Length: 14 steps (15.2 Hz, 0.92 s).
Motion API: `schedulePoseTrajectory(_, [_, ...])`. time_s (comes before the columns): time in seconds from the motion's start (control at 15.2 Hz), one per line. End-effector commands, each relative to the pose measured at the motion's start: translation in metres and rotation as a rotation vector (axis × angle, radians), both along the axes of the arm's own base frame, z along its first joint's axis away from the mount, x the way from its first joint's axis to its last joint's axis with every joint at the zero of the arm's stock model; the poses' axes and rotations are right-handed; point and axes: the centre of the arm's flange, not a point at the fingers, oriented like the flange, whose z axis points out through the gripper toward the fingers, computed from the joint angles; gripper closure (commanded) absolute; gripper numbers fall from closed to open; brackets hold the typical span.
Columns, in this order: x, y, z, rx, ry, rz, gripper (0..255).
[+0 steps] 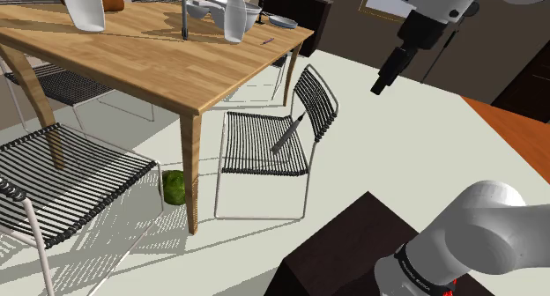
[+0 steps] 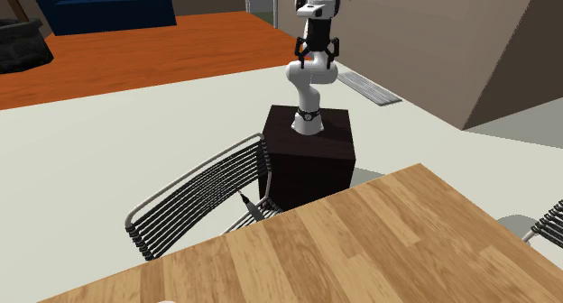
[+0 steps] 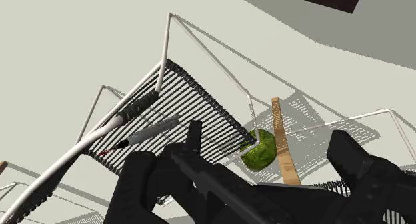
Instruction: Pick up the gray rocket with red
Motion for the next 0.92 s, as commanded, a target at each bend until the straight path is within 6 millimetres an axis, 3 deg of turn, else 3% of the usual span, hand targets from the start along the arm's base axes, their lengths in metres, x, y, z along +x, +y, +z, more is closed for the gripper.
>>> schedulePoseTrajectory(0.0, [0.000,0.000,0.000,0.000,0.000,0.000,0])
schedulePoseTrajectory(0.86, [0.135,-0.033,-0.116,-0.084,0.124,0.191,0])
